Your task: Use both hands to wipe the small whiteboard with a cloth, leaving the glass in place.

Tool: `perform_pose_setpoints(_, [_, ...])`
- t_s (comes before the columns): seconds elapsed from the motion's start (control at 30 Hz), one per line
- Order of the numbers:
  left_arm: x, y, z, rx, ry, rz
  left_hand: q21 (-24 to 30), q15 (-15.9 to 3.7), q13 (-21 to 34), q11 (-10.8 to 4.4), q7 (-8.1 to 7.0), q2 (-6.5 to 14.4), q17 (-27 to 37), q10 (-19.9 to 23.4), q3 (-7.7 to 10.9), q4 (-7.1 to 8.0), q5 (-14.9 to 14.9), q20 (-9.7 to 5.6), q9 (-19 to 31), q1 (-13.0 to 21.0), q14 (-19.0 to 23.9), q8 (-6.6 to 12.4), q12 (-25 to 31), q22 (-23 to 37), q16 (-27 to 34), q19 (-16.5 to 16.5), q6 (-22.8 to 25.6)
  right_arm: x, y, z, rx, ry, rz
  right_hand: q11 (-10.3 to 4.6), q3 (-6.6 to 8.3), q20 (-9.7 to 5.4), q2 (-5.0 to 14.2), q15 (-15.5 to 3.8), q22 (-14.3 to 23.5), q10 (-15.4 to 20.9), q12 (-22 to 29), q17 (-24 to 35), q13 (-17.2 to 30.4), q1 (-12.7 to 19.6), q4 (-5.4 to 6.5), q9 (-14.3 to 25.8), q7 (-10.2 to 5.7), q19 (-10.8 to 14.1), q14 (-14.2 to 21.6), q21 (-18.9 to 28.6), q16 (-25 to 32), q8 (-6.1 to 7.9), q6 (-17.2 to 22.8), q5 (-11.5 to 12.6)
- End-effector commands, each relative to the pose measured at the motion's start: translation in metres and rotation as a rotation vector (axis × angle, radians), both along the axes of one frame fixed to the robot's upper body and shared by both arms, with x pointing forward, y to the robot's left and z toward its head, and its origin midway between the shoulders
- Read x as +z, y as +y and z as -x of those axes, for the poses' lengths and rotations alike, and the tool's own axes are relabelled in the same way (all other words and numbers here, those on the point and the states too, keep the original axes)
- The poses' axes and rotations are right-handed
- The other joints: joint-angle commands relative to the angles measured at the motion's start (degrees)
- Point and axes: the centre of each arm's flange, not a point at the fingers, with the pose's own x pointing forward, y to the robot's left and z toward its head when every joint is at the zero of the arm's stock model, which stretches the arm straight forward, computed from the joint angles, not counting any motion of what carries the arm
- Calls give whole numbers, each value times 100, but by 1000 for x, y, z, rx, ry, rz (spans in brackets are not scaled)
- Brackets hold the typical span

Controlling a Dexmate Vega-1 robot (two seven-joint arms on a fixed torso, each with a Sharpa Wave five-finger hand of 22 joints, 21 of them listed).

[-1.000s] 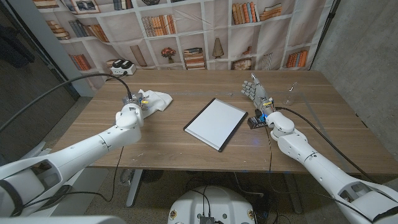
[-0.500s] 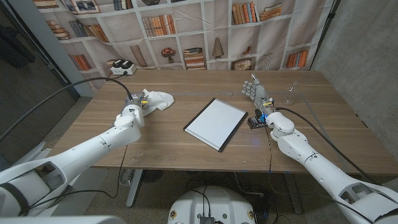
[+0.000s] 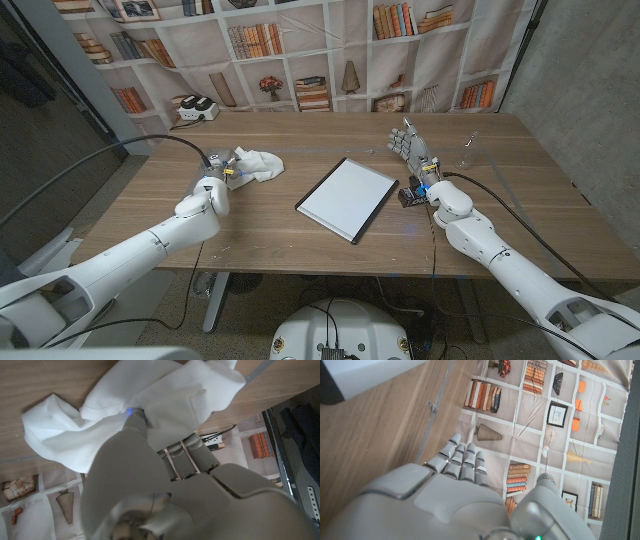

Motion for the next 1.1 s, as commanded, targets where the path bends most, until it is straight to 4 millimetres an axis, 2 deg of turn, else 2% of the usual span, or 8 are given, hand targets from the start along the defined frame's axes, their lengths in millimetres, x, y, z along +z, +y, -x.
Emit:
perform_pose_setpoints(0.03, [15, -3, 27, -13, -152, -18, 1, -321, 33, -12, 5, 15, -3, 26, 16, 32, -1, 8, 11, -112, -25, 24, -34, 1, -32, -7, 54, 9, -2, 18, -7, -83, 21, -4, 23, -155, 45, -25, 23, 61, -24, 22, 7, 44, -43, 15, -24, 81, 52, -9, -12, 10, 100, -1])
perform_pose_setpoints(0.3, [22, -9, 42, -81, -211, -13, 16, -326, 35, -26, -18, 6, -1, 98, 17, 63, -3, -2, 13, -144, 28, 58, -42, 0, -55, 31, 132, 9, -7, 33, -33, -113, 73, -41, 15, -156, 42, -54, 24, 107, -15, 23, 7, 47, -49, 14, -59, 113, 78, -23, -10, 20, 148, -7])
perform_pose_setpoints(0.73, [33, -35, 64, -152, -302, -104, -1, -322, 45, -23, -30, -19, 1, 93, 9, 86, -4, -3, 13, -176, 31, 58, -76, -1, -94, -13, 126, 0, -14, 58, -123, -166, 202, -91, 6, -187, 40, -143, 25, 184, 1, 21, 7, 61, -65, 14, -160, 197, 142, -37, -2, 51, 275, -5])
perform_pose_setpoints(0.97, [36, -47, 71, -190, -338, -137, -3, -325, 55, -22, -44, -20, 17, 97, 12, 92, -2, 0, 13, -181, 42, 68, -86, 1, -98, -21, 148, -4, -14, 64, -175, -190, 261, -107, 3, -187, 40, -162, 25, 210, 5, 20, 7, 69, -72, 14, -176, 217, 158, -47, -3, 59, 315, -2])
perform_pose_setpoints(1.1, [34, -53, 74, -220, -354, -149, -10, -311, 68, -22, -67, -8, 34, 117, 6, 133, -4, 7, 14, -231, 30, 99, -96, 5, -116, -46, 222, -4, -13, 66, -220, -211, 299, -135, 5, -215, 55, -207, 26, 205, -6, 19, 7, 79, -77, 14, -264, 230, 164, -67, -10, 79, 399, 5])
